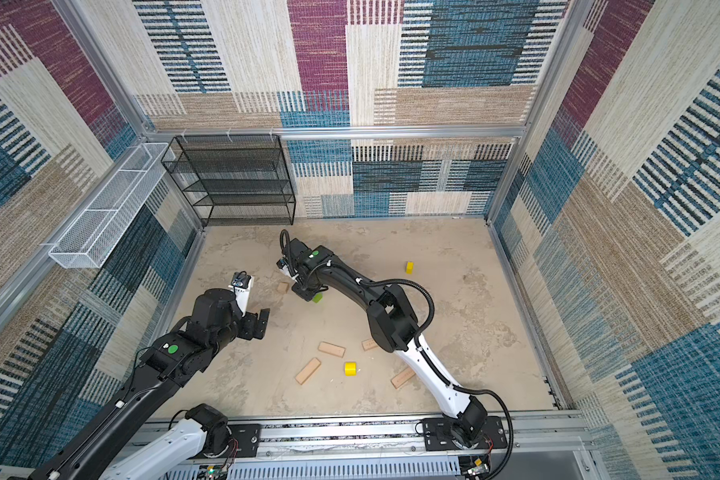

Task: Build the wood block tower
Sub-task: 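Close the right gripper on the lime-green block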

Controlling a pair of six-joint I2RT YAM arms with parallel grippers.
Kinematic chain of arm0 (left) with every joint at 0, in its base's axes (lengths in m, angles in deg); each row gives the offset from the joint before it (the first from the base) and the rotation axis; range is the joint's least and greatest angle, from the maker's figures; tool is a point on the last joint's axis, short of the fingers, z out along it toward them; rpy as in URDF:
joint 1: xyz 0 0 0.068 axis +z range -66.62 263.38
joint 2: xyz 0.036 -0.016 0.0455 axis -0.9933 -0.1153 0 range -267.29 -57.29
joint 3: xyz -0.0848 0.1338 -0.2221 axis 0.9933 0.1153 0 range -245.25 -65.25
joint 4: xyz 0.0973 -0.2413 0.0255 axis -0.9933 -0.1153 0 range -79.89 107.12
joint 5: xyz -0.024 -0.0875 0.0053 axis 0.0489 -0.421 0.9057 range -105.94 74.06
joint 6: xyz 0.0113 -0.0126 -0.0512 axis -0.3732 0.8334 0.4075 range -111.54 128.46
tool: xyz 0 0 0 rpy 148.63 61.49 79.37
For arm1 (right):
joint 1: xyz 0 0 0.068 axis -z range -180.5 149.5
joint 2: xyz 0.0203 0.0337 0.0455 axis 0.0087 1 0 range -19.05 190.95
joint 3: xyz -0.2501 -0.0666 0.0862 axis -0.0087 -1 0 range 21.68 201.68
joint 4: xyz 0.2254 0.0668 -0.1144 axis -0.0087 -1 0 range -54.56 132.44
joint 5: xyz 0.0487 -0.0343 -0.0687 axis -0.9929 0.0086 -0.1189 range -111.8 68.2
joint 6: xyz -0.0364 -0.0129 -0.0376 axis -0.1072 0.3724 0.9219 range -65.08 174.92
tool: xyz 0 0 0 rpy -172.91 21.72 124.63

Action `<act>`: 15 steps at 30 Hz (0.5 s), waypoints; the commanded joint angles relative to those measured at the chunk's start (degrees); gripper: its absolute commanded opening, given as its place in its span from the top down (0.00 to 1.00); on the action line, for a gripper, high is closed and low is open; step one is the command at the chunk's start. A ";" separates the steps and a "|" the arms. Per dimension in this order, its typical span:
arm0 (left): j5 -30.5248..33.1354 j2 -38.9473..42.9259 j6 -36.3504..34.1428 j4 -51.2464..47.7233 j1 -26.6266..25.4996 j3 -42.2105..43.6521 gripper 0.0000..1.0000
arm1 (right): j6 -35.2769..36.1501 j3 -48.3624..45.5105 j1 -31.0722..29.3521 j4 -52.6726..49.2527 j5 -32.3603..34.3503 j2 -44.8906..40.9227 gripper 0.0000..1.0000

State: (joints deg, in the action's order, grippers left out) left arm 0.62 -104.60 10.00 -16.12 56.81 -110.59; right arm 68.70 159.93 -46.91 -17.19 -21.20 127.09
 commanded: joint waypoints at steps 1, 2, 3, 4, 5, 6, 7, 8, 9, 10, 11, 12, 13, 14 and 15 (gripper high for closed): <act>0.74 0.02 -0.30 0.71 0.02 -0.54 0.03 | -0.07 0.17 -0.07 -0.23 1.11 -1.53 0.61; 0.83 -0.03 -0.31 0.67 0.02 -0.54 0.03 | -0.20 0.17 -0.11 -0.08 1.47 -1.93 0.60; 0.93 0.14 -0.31 0.71 0.07 -0.55 0.03 | -0.24 0.17 -0.15 0.01 1.68 -2.18 0.60; 1.08 0.13 -0.30 0.71 0.03 -0.54 0.03 | -0.33 0.09 -0.16 0.05 1.98 -2.52 0.60; 1.09 0.11 -0.31 0.76 0.02 -0.54 0.03 | -0.33 0.08 -0.17 0.13 2.24 -2.77 0.60; 1.13 0.15 -0.31 0.85 0.02 -0.54 0.03 | -0.33 0.00 -0.10 0.22 2.38 -2.86 0.60; 1.11 0.15 -0.29 0.82 0.05 -0.56 0.03 | -0.31 -0.14 -0.12 0.31 2.31 -2.89 0.60; 1.14 0.12 -0.31 0.83 0.08 -0.54 0.03 | -0.25 -0.26 -0.10 0.46 2.19 -2.91 0.60; 1.17 0.18 -0.35 0.67 0.04 -0.54 0.03 | -0.25 -0.40 -0.10 0.62 2.21 -2.76 0.59; 1.12 0.20 -0.40 0.81 0.11 -0.55 0.03 | -0.16 -0.37 -0.12 0.66 2.34 -2.42 0.59; 1.11 0.20 -0.39 0.72 0.11 -0.69 0.03 | -0.16 -0.22 -0.11 0.47 2.43 -2.05 0.59; 1.18 0.27 -0.40 0.68 0.12 -0.64 0.03 | -0.20 -0.01 -0.08 0.27 2.54 -1.58 0.59; 1.14 0.37 -0.32 0.58 0.11 -0.65 0.03 | -0.27 0.08 -0.10 0.15 2.56 -1.31 0.58; 1.11 0.53 -0.40 0.58 0.11 -0.60 0.03 | -0.39 0.09 -0.12 0.13 2.36 -1.04 0.58; 1.20 0.59 -0.34 0.67 0.11 -0.55 0.03 | -0.41 0.08 -0.11 0.06 2.09 -0.95 0.58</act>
State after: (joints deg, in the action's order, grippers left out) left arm 1.64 -104.31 10.00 -16.12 56.88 -110.68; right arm 68.66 159.67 -46.91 -17.19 -19.30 125.52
